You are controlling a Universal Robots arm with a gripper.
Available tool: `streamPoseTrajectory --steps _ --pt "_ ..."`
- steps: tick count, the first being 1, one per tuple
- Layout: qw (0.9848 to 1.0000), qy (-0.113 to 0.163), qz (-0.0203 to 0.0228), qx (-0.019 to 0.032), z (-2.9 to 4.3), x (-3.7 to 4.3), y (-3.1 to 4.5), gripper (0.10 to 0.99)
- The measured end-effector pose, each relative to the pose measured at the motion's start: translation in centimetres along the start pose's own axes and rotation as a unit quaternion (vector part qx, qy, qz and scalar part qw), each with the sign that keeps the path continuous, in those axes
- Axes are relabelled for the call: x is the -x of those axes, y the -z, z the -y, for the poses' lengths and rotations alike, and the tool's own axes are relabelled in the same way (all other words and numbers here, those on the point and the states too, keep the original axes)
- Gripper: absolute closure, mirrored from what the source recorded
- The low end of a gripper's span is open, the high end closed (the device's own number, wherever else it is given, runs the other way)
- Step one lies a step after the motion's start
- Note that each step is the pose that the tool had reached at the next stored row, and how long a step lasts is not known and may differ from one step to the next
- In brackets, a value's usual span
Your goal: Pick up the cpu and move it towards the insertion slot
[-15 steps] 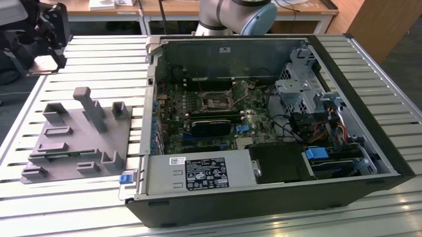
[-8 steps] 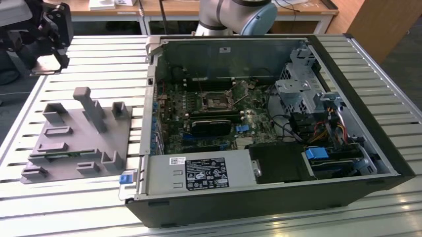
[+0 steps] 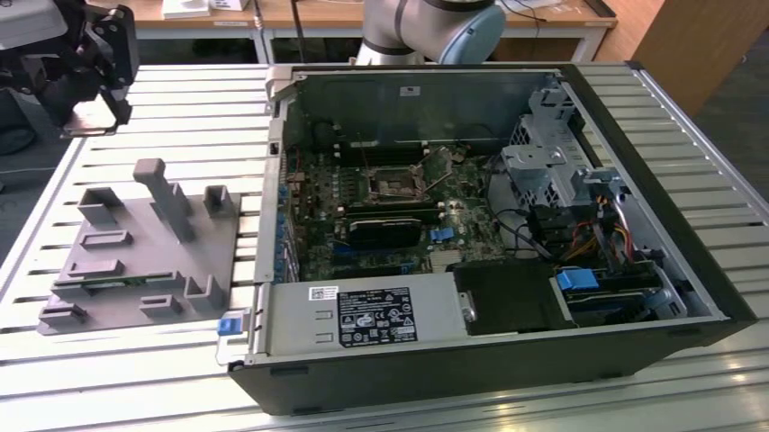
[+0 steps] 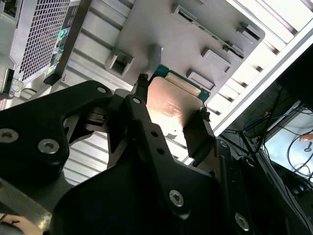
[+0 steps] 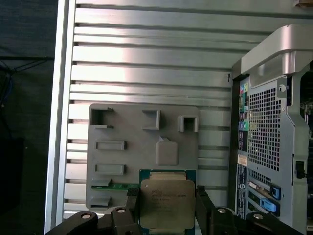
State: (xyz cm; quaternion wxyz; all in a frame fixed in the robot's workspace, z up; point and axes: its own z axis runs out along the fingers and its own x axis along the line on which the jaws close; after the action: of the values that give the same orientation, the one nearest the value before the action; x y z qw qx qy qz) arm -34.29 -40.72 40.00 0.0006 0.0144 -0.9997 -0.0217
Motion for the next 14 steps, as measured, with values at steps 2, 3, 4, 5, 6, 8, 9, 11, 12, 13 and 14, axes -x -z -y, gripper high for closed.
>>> streamPoseTrajectory --steps 2,3,4,5,6,8,9,11,12,13,14 --pt "1.0 0.0 0.0 0.0 0.0 0.11 0.0 0.545" --pt "1.0 0.0 0.0 0.0 0.0 0.17 0.0 0.545" --pt "1.0 0.0 0.0 0.0 0.01 0.22 0.0 0.545" --pt "1.0 0.0 0.0 0.0 0.01 0.28 0.0 0.545" --pt "1.0 0.0 0.0 0.0 0.01 0.33 0.0 0.545" --pt "1.0 0.0 0.0 0.0 0.01 0.44 0.0 0.545" --pt "1.0 0.0 0.0001 0.0 0.01 0.5 0.0 0.545" --pt "1.0 0.0 0.0 0.0 0.01 0.61 0.0 0.545" --pt "1.0 0.0 0.0 0.0 0.01 0.67 0.0 0.545" --pt "1.0 0.0 0.0 0.0 0.02 0.72 0.0 0.545" --pt "1.0 0.0 0.0 0.0 0.02 0.78 0.0 0.545"
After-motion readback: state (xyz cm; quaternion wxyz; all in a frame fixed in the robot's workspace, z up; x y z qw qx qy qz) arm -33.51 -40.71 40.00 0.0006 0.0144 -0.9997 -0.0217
